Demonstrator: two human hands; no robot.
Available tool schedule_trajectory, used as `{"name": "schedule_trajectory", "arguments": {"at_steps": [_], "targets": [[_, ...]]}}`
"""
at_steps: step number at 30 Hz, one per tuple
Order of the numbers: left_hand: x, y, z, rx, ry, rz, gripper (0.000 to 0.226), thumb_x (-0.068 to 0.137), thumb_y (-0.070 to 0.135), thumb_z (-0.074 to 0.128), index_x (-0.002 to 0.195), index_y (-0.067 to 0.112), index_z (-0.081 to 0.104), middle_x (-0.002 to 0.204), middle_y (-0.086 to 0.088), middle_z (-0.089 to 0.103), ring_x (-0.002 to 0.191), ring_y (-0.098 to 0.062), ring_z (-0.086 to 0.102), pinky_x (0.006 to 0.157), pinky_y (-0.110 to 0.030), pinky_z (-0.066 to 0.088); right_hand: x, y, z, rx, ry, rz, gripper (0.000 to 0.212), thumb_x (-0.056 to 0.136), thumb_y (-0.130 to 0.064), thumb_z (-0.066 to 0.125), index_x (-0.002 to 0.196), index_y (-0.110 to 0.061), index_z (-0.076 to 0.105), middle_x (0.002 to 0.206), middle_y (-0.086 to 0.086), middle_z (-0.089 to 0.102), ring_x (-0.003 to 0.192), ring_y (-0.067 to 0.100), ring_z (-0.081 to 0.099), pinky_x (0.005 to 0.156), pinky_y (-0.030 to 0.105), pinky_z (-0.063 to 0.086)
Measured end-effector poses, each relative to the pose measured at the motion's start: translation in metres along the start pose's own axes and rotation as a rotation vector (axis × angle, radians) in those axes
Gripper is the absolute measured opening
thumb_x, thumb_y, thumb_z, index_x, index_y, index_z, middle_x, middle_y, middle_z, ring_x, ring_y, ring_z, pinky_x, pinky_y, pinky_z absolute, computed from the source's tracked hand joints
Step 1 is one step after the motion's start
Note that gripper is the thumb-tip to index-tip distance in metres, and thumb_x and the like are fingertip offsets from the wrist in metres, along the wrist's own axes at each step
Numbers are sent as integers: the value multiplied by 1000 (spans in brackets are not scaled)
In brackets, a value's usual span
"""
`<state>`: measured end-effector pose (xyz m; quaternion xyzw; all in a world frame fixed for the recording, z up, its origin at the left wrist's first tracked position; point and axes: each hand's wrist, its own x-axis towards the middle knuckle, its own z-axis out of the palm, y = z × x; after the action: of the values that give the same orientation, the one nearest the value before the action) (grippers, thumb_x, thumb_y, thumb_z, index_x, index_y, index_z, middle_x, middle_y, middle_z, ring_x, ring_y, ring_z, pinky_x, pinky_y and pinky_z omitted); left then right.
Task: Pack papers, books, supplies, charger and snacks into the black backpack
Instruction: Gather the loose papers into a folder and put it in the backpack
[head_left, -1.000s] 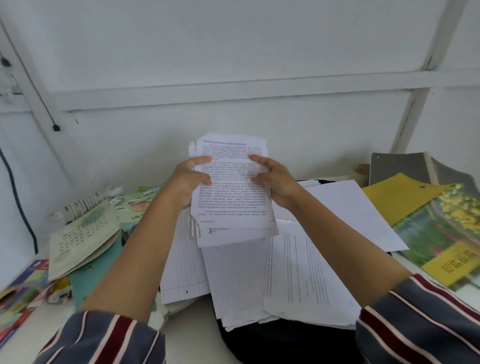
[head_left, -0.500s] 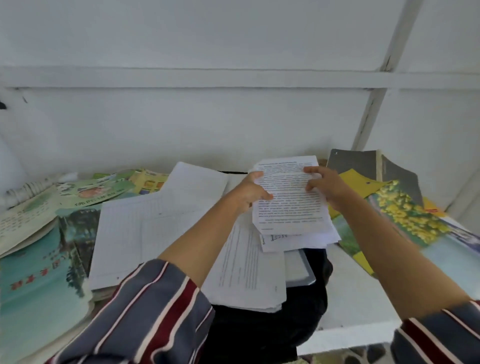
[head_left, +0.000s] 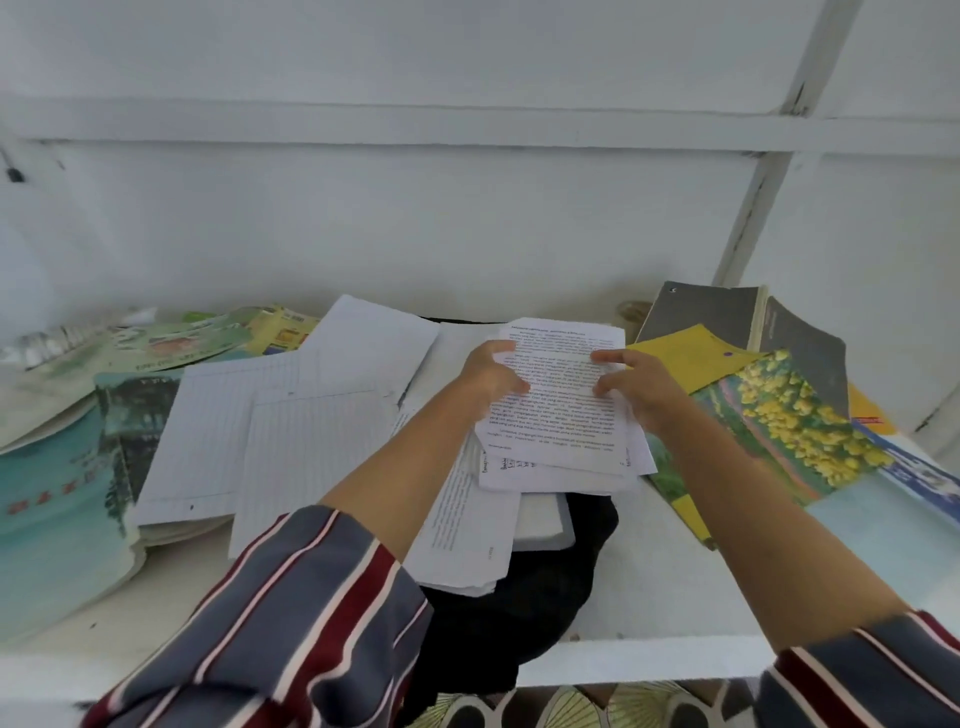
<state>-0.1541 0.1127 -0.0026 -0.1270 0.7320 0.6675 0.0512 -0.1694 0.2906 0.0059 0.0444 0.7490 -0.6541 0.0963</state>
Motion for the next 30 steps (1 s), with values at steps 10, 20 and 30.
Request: {"name": "schedule_trajectory", "arguments": {"at_steps": [10,20,30], "targets": [[-37,23,-33,-350,-92,78,77,79,-13,62,142,17,31,125,-13,55,102,-24,57,72,-33,53,-29,-50,1,410,-259,-34,48,88,17,36,125,-11,49,105,8,60,82,21,64,57,28,58],[-82,6,-103,54,117,23,93,75,-12,69,147,13,16,146,-13,32,131,-27,37,103,-37,39,-65,-16,77,150,-130,52,51,83,19,41,128,-5,49,128,19,50,110,32,51,97,39,45],[-98,-47,-100,398,86,-37,81,84,-4,58,148,14,10,138,-12,42,123,-27,44,92,-30,41,-98,22,116,-545,-1,40,55,85,-10,54,138,-14,38,132,13,46,122,31,43,103,40,39]]}}
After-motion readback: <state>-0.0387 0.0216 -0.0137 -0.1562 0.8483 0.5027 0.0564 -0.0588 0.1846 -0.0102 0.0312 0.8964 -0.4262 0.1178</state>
